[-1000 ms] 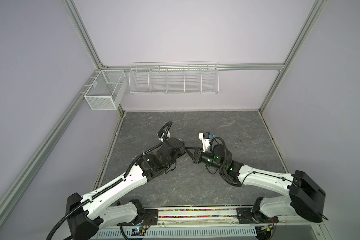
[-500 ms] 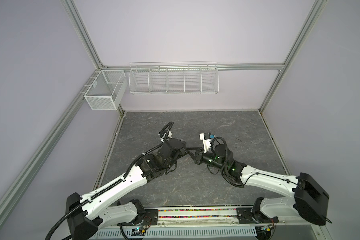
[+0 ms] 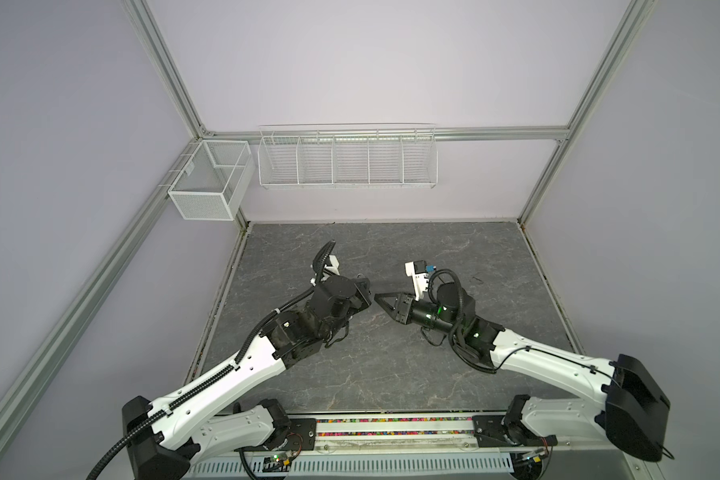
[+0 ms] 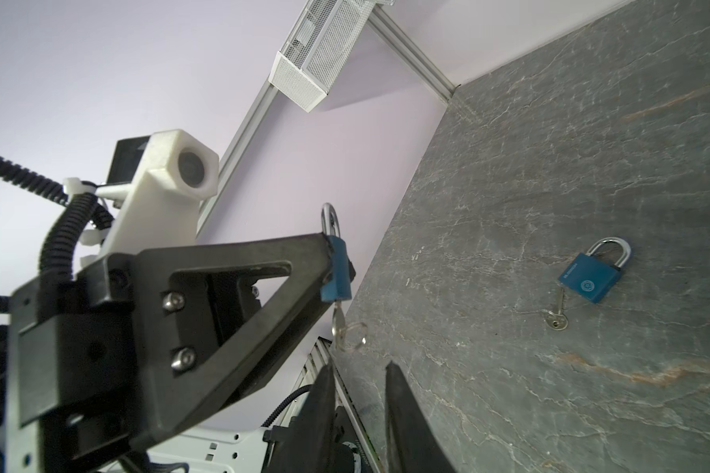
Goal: Unlock with the key
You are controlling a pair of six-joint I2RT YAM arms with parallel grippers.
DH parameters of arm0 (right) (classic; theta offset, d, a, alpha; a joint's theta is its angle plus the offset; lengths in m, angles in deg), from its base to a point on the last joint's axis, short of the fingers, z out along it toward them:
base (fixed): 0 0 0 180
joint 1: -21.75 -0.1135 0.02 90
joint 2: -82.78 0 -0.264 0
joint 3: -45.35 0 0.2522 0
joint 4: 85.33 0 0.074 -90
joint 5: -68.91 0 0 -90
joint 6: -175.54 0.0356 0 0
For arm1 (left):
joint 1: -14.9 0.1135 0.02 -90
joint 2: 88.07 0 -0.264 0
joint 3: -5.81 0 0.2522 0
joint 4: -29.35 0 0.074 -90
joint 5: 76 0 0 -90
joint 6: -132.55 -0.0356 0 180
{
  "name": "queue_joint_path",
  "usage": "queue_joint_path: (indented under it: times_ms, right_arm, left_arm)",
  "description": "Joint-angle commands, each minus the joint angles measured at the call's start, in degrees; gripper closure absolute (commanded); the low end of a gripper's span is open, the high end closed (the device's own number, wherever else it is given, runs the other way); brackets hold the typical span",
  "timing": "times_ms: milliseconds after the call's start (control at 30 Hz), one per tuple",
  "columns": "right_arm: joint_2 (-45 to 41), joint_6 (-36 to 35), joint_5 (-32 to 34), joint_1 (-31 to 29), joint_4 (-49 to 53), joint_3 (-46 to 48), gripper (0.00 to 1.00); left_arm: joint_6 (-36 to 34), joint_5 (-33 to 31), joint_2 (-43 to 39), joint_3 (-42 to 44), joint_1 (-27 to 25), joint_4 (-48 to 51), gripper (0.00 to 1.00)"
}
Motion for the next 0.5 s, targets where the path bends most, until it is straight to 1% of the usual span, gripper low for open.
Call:
queue_joint_path:
  times_ms: [0, 100, 300, 467]
  right_arm:
    - [1.3, 4.8, -3.0, 0.3, -3.2, -2.8, 0.74]
    - [2.1, 5.2, -2.7, 0.3, -1.4, -4.1, 0.74]
    - [3.2, 5.7, -1.9, 0.4, -1.2, -4.9, 0.75]
    - [3.3, 4.5, -0.5, 0.4, 1.3, -5.4, 0.79]
  left_arm:
    - [-0.4, 0.1, -1.1, 0.9, 0.2, -2.1, 1.0]
    - [-0.1, -0.3, -1.0, 0.8, 0.1, -1.8, 1.0]
    - [-0.1, -0.2, -0.6, 0.8, 0.2, -2.6, 1.0]
    - [-0.1, -0.2, -0.1, 0.6, 0.2, -2.7, 1.0]
